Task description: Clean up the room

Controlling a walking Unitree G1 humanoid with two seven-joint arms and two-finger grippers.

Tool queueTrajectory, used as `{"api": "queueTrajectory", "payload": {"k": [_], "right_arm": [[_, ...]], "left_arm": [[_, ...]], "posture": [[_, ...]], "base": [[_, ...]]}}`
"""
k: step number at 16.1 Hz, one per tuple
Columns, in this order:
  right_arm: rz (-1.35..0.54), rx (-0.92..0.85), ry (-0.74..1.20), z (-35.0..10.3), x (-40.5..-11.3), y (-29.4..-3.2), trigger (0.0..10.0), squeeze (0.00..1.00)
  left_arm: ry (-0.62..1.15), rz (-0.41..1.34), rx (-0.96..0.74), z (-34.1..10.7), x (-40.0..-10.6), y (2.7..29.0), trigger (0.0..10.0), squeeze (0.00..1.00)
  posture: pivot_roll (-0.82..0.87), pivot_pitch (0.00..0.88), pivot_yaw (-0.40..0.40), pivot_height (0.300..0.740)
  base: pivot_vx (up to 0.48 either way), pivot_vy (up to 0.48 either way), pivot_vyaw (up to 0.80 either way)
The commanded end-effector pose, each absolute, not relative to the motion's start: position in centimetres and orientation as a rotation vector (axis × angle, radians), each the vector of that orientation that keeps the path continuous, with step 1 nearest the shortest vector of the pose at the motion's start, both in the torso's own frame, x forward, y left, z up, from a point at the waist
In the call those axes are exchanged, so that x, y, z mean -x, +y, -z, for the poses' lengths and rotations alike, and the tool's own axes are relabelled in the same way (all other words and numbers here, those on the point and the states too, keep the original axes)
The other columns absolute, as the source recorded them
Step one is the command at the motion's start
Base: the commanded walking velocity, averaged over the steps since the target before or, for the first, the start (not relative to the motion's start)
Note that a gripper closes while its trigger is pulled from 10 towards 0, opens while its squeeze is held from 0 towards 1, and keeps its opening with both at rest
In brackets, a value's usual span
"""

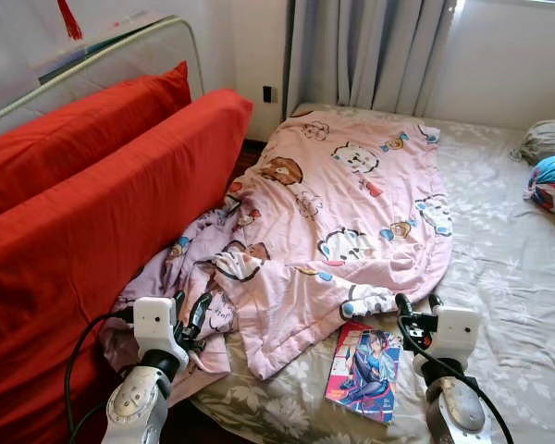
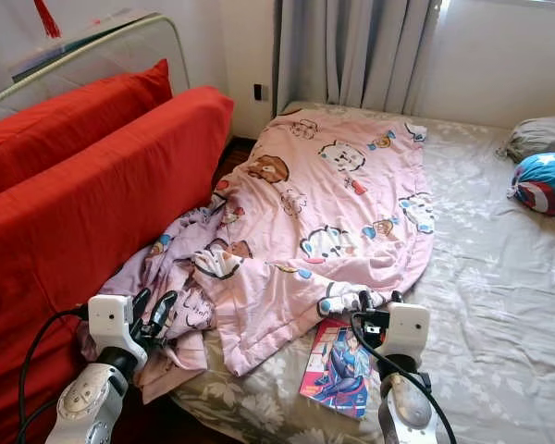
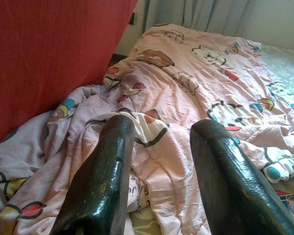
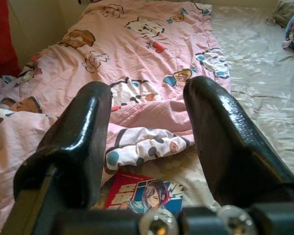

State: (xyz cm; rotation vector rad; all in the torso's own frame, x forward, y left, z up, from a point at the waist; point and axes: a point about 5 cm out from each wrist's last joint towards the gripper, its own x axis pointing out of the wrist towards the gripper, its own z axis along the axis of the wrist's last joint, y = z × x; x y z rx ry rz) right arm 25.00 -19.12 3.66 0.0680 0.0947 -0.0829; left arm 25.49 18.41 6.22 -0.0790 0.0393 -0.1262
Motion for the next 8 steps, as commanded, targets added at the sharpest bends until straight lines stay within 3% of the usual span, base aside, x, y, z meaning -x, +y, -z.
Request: {"api": "queueTrajectory", "payload": {"k": [1, 6, 8], "right_arm": [[0.080, -0.078, 0.081, -3.88, -25.05, -19.09, 10.0, 0.00], [0.075, -0.070, 0.093, -3.86, -25.32, -18.95, 10.0, 0.00], [0.073, -0.077, 0.091, -3.97, -25.41, -18.88, 10.0, 0.00]], "left_arm": [[0.034, 0.127, 0.072, -6.59, -25.47, 18.49, 10.0, 0.00], [0.037, 0.125, 0.075, -6.56, -25.46, 18.53, 10.0, 0.00], [0.039, 0.130, 0.077, -6.50, -25.43, 18.39, 10.0, 0.00]], "posture": [[-0.03, 0.066, -0.020, 0.700], [-0.03, 0.066, -0.018, 0.700], [-0.03, 0.065, -0.017, 0.675]], "base": [[0.000, 0.000, 0.00], [0.000, 0.000, 0.00], [0.000, 0.000, 0.00]]}}
